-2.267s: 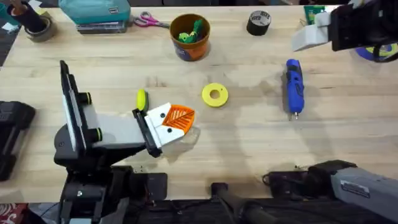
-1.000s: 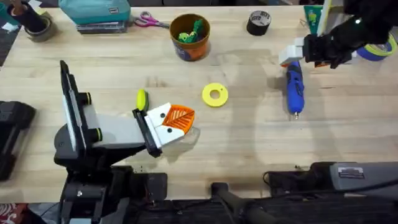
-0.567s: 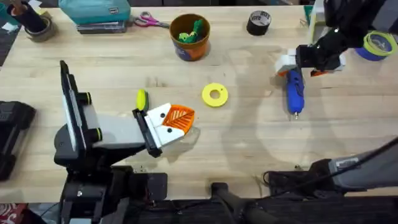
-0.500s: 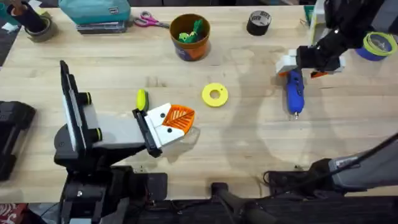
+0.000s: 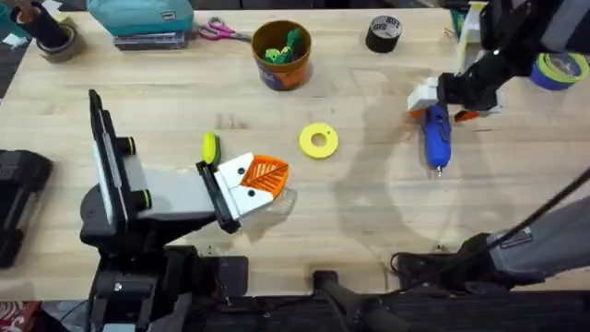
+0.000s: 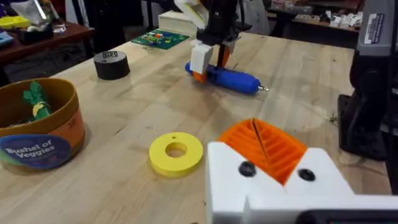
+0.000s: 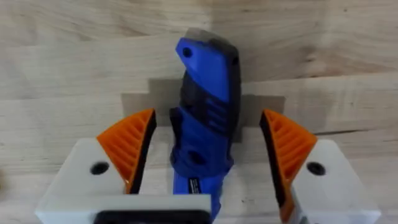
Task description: Pick up the gripper from the table and insert it into the empty holder that is missing its gripper. Then pick up a screw, insert it into the mounting hole, and use the screwdriver to tighten it. Finally, clean up the table by picking up the vegetable and placing it into the bucket.
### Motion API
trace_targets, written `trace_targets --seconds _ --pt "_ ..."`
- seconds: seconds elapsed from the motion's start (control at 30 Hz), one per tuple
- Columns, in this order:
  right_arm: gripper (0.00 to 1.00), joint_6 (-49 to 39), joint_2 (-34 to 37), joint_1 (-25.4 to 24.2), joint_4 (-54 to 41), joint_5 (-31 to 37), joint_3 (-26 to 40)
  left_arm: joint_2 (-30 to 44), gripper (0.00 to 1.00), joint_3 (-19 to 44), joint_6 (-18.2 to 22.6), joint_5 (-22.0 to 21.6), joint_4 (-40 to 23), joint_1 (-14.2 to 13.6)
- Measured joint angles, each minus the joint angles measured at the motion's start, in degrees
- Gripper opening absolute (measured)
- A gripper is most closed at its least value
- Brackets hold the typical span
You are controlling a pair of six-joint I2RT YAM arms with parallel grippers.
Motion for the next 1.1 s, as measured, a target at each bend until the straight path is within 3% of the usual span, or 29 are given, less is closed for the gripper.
trace_targets --seconds 0.33,0.43,0.47,0.5,0.67,1.1 --pt "0.996 0.0 2.2 0.0 -0.3 0.3 0.3 0.0 0.005 0.0 0.0 0.0 0.0 0.0" --pt "0.947 0.0 2.2 0.0 -0.3 0.6 0.3 0.0 0.005 0.0 0.0 0.0 0.0 0.0" --pt "0.883 0.0 2.2 0.0 -0.3 1.0 0.3 0.0 0.005 0.0 0.0 0.0 0.0 0.0" --pt "0.755 0.0 2.3 0.0 -0.2 1.3 0.3 0.0 0.005 0.0 0.0 0.0 0.0 0.0" --pt "0.050 -0.3 2.7 -0.3 0.2 1.8 0.3 0.0 0.005 0.0 0.0 0.0 0.0 0.0" --pt "0.024 -0.5 2.7 -0.3 0.1 1.5 0.5 0.0 0.005 0.0 0.0 0.0 0.0 0.0"
